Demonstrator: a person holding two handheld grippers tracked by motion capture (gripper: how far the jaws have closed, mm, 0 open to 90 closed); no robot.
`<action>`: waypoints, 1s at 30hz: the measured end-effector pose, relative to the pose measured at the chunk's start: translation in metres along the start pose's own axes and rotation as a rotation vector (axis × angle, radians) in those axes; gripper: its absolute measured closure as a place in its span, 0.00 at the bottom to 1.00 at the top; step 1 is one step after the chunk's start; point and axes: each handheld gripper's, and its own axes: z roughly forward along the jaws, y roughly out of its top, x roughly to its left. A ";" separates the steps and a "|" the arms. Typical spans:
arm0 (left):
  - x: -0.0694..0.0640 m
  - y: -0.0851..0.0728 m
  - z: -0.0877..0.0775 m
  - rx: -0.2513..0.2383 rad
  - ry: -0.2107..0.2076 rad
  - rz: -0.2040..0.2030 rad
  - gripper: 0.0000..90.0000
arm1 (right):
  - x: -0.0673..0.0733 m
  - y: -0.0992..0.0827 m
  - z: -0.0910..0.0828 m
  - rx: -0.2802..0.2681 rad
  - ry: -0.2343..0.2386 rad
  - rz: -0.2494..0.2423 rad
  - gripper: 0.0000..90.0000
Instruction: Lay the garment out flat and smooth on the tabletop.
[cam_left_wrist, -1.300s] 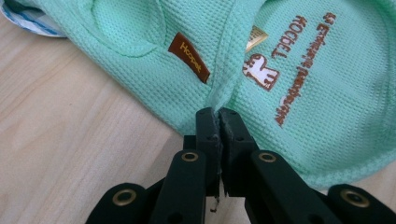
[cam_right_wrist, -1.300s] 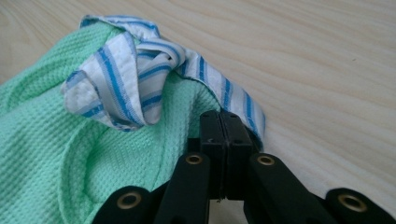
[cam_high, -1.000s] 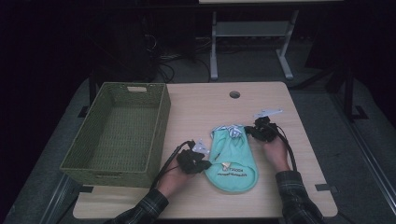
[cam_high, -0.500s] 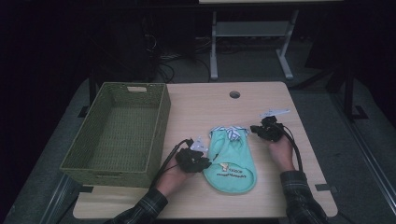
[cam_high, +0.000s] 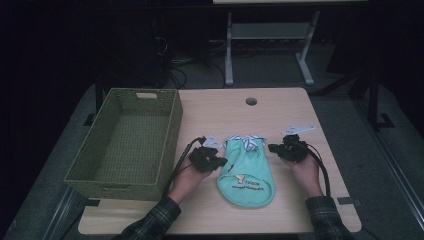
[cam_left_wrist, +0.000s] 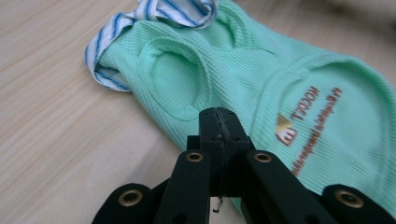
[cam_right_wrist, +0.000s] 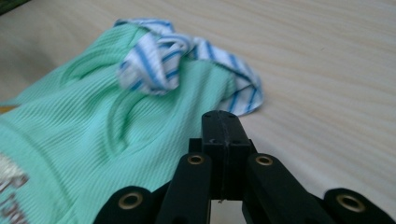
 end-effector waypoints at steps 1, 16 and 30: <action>0.001 0.000 0.005 0.011 0.010 0.008 1.00 | 0.004 -0.003 -0.004 0.006 0.001 -0.024 1.00; 0.004 -0.003 0.031 0.076 0.033 0.039 1.00 | 0.037 -0.029 -0.017 0.042 0.053 -0.057 1.00; 0.003 -0.004 0.031 0.078 0.032 0.050 1.00 | 0.056 -0.047 -0.016 0.094 0.087 -0.084 1.00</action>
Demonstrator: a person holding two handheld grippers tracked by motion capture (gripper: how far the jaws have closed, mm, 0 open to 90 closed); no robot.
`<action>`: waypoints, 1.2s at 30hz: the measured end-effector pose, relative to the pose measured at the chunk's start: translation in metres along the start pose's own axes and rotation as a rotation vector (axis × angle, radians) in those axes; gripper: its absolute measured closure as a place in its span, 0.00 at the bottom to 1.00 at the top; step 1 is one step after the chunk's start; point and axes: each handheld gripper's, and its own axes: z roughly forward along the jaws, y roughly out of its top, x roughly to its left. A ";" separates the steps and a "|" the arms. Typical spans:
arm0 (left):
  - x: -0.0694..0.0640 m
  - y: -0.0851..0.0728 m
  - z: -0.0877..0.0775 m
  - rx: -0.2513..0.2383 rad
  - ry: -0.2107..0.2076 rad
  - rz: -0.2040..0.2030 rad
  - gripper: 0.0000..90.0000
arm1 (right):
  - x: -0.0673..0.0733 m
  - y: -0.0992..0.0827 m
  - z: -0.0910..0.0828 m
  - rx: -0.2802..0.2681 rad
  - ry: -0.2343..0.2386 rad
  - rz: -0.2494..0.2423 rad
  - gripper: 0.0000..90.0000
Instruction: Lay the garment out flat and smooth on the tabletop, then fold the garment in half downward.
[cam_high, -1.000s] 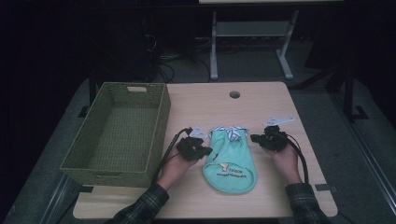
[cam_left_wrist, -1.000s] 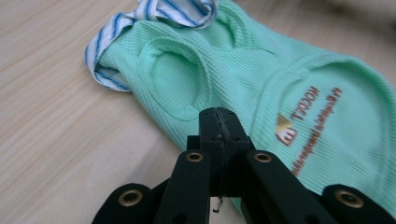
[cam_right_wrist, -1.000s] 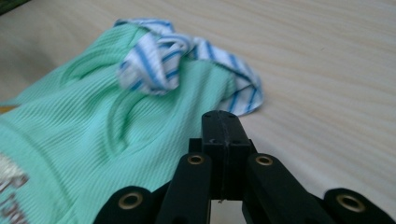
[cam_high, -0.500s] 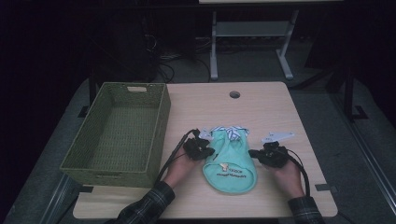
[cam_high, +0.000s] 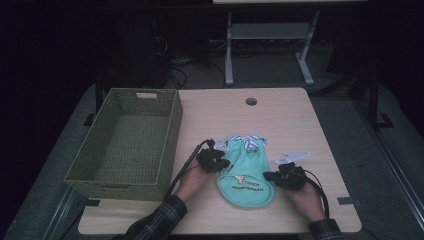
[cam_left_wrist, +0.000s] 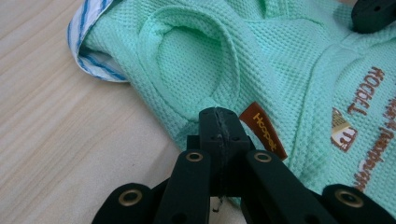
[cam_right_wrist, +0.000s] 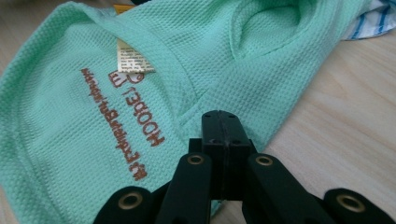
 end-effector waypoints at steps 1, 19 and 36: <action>-0.001 0.000 -0.001 0.004 -0.002 0.002 1.00 | 0.000 0.000 0.000 0.000 -0.001 0.000 1.00; -0.020 -0.008 -0.009 0.024 -0.059 0.011 1.00 | -0.010 0.000 -0.002 0.003 -0.037 0.001 1.00; -0.052 -0.005 -0.004 0.030 -0.173 0.046 1.00 | -0.033 -0.004 -0.009 -0.013 -0.090 0.041 1.00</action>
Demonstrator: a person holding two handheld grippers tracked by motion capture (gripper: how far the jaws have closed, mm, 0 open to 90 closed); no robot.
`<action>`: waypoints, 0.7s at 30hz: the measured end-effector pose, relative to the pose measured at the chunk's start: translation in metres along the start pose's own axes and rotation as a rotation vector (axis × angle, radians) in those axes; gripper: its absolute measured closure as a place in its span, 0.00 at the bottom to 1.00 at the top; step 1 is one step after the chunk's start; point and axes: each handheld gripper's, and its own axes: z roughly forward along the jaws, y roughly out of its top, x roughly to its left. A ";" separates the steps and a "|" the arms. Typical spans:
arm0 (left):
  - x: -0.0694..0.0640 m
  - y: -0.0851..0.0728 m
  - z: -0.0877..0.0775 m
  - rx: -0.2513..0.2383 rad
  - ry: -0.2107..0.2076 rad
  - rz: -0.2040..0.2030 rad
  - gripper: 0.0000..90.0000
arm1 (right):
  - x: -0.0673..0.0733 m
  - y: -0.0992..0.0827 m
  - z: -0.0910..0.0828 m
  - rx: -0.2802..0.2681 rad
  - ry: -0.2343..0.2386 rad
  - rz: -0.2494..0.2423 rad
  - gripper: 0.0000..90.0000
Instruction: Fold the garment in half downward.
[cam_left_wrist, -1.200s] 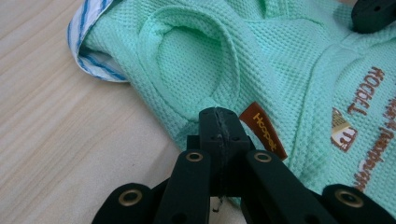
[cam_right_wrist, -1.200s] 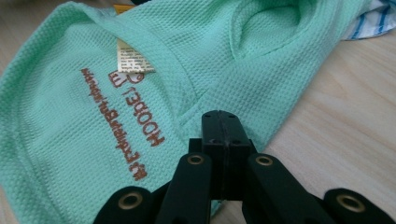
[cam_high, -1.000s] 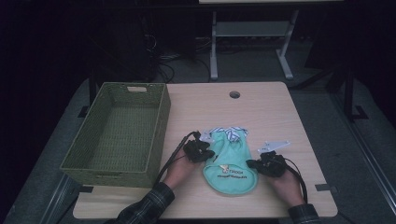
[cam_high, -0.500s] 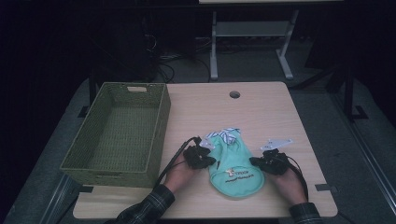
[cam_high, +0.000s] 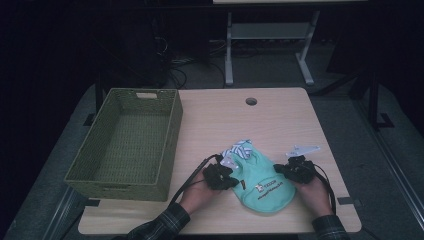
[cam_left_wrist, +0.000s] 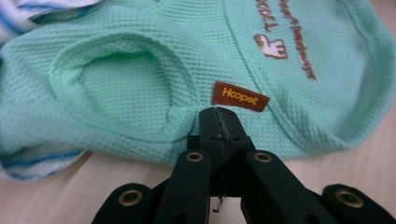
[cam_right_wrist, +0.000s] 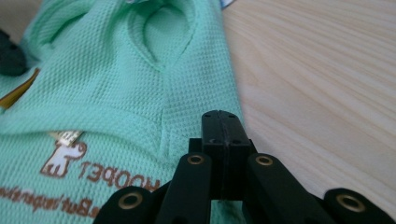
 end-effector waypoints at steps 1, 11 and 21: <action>-0.002 0.000 0.001 -0.001 -0.007 0.003 1.00 | -0.001 0.000 0.000 -0.002 0.000 0.000 1.00; -0.008 0.004 -0.001 -0.010 -0.033 0.006 0.93 | -0.004 -0.001 -0.001 -0.007 -0.006 0.002 1.00; 0.022 0.003 -0.035 -0.097 0.071 -0.070 0.71 | -0.003 -0.001 -0.001 -0.009 -0.008 0.000 1.00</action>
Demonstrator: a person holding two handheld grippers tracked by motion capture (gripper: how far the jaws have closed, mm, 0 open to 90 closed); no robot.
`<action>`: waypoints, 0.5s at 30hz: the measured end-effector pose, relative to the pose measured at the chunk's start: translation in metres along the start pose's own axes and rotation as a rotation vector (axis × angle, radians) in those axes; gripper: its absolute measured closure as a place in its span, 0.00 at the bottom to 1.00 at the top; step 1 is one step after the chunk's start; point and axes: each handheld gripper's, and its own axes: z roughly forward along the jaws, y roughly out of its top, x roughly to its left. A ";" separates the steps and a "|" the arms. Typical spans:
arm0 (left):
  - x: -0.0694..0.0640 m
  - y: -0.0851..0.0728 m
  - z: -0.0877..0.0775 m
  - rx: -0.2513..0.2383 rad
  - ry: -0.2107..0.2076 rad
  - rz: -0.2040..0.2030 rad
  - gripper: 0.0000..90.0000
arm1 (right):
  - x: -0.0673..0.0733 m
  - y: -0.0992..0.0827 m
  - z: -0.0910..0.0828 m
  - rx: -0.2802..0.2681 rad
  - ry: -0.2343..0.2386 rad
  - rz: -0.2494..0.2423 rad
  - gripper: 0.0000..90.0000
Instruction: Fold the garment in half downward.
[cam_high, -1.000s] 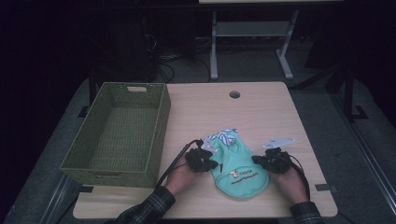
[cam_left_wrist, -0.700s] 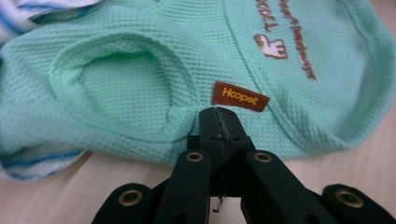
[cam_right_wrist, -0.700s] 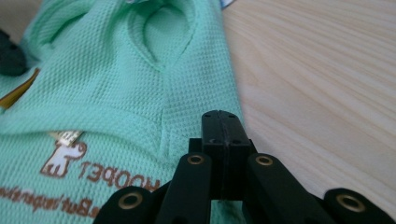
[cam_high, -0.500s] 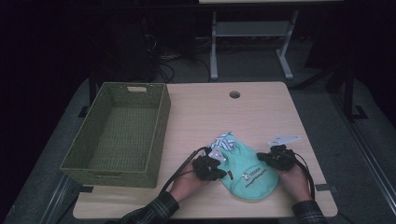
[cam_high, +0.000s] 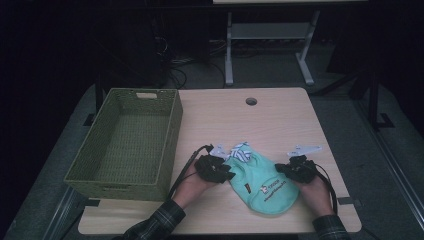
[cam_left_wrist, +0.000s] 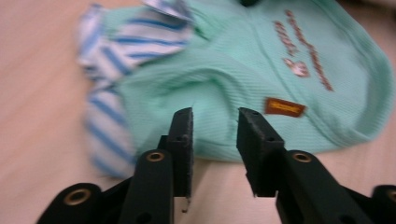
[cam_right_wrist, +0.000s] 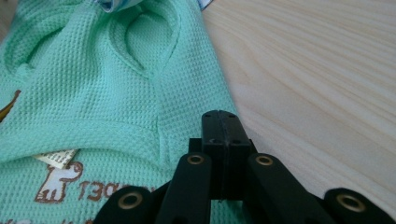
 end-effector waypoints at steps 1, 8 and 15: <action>0.004 0.000 -0.003 -0.007 0.013 -0.003 0.70 | 0.000 0.000 0.000 -0.001 0.000 -0.002 1.00; 0.030 -0.001 -0.001 -0.018 0.094 -0.054 0.55 | 0.001 0.000 0.000 0.005 -0.002 -0.001 1.00; 0.041 -0.005 0.015 0.007 0.075 -0.095 0.52 | 0.001 0.000 0.000 0.001 -0.004 -0.001 1.00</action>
